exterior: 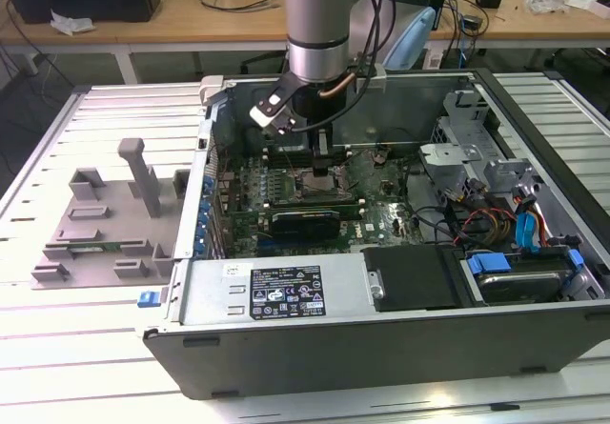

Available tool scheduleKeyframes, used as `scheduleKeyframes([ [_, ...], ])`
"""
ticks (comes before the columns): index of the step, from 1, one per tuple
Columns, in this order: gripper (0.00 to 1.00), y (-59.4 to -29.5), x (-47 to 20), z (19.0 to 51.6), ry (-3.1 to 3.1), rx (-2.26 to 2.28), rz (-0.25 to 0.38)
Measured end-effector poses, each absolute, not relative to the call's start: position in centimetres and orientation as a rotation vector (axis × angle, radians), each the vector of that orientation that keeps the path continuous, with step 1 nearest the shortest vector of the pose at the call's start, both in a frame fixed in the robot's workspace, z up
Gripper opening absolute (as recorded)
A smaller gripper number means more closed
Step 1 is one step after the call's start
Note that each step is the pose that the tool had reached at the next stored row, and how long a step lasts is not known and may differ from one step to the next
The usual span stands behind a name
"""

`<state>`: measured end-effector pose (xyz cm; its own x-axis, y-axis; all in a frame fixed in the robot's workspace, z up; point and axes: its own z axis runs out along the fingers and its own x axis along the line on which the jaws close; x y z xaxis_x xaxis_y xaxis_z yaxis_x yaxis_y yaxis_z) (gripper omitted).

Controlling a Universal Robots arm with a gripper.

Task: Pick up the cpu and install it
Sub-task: 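Place the cpu into insertion slot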

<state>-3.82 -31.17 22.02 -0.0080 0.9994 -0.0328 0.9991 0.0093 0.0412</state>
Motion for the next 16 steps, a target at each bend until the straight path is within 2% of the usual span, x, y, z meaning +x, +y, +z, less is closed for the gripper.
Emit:
scheduleKeyframes([
  [16,0.11,-31.2,-3.8,20.2,2.194,2.175,0.009],
])
